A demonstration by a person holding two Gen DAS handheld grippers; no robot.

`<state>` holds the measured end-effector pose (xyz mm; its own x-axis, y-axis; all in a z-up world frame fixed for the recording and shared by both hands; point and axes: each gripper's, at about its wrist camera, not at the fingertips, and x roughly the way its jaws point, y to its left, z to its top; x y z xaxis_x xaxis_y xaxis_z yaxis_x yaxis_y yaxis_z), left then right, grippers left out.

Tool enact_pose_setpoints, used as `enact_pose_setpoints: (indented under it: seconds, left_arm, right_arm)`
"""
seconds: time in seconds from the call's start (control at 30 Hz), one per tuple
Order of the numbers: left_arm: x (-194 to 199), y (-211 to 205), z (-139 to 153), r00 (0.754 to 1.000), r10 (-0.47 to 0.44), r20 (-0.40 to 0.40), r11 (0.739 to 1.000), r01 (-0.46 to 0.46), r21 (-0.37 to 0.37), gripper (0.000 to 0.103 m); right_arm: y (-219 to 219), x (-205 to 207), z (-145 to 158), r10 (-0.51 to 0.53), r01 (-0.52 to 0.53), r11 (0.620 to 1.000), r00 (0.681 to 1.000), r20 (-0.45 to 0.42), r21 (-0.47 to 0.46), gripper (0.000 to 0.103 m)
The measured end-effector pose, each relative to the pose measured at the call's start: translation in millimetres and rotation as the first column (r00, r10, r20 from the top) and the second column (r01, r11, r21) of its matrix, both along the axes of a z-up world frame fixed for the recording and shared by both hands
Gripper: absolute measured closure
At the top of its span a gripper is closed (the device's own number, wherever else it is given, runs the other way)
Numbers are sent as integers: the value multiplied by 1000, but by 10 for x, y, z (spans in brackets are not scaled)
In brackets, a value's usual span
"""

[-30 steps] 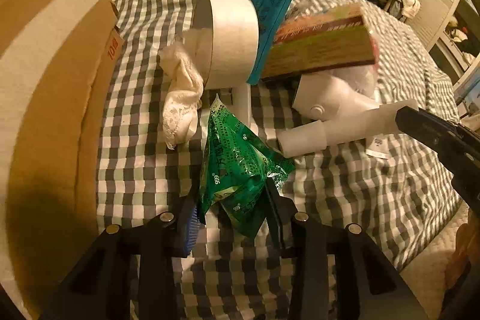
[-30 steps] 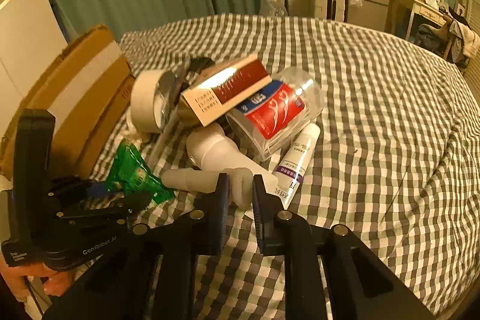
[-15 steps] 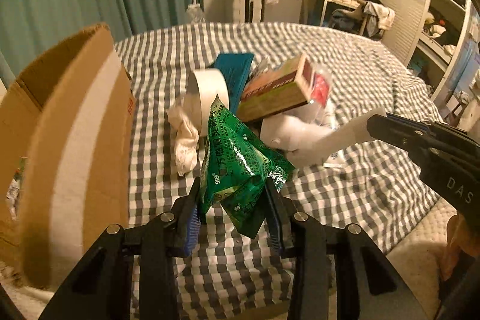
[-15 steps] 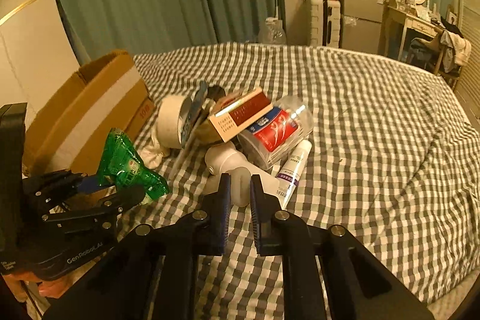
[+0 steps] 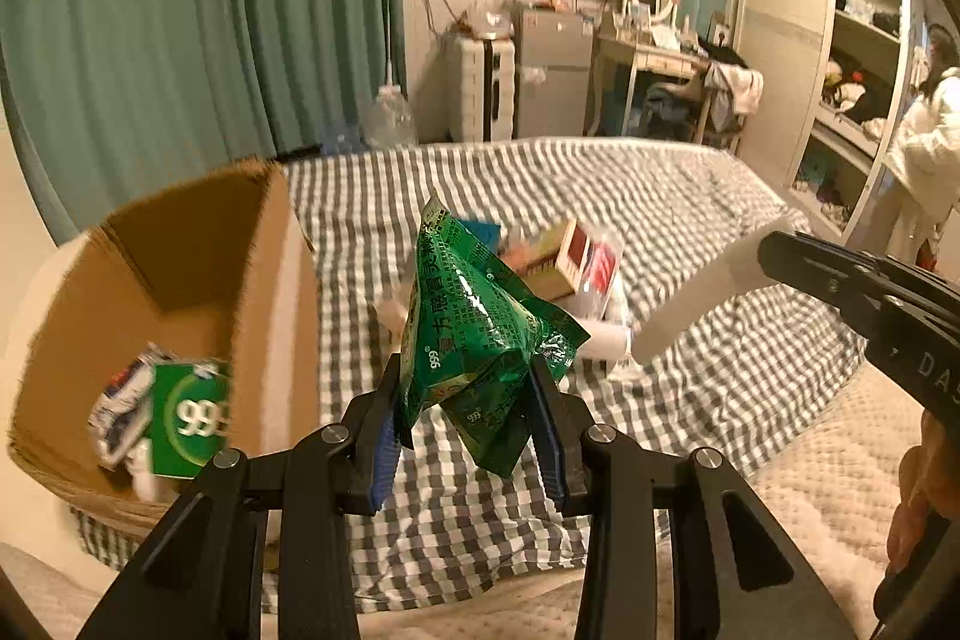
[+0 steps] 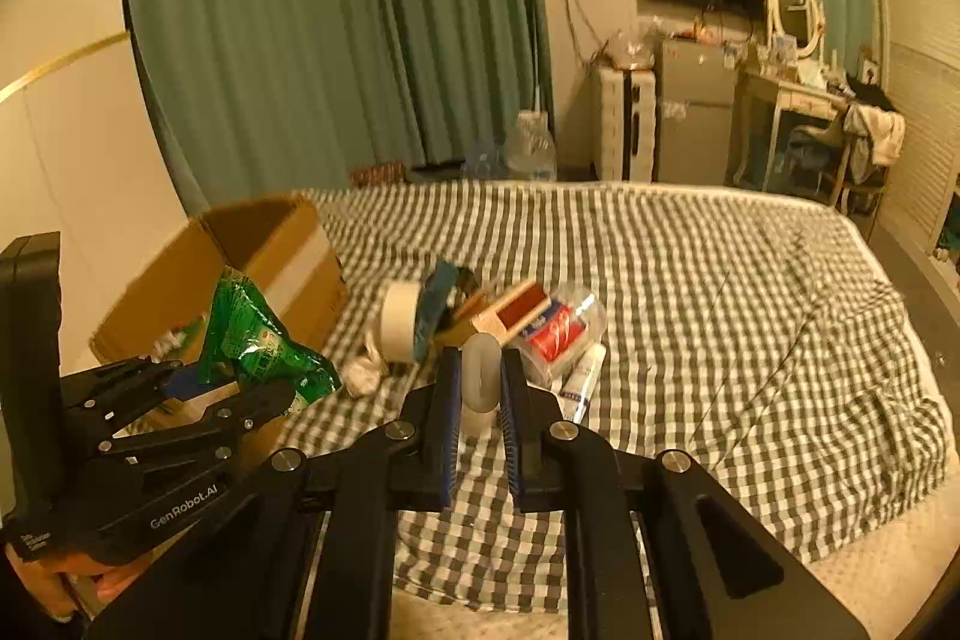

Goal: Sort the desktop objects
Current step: 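Carry the green snack bag and white bottle over the cardboard box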

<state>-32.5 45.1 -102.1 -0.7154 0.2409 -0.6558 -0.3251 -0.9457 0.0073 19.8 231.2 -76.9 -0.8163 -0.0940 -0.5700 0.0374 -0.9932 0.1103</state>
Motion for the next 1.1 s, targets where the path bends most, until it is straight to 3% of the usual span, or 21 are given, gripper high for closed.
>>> enact_pose_setpoints:
  seconds: [0.23,0.6,0.9,1.1]
  left_arm:
    - [223,-248,380,996,20,-86,999,-17,43,65]
    - [478,-546,928,980,29,-197,996,-13,83,65]
    - [602,-964,1257,963,64,-262,995,-41,93,65]
    - [530,-1250,1361,958,116,-262,989,-85,124,65]
  right_arm:
    - [-159,385,450,-70,75,996,992,-108,44,92]
    - [-528,762,1052,-81,111,986,971,-226,122,92]
    - [-964,862,1411,-42,87,984,959,-279,153,92]
    - [-1257,813,1559,-11,68,982,953,-303,177,92]
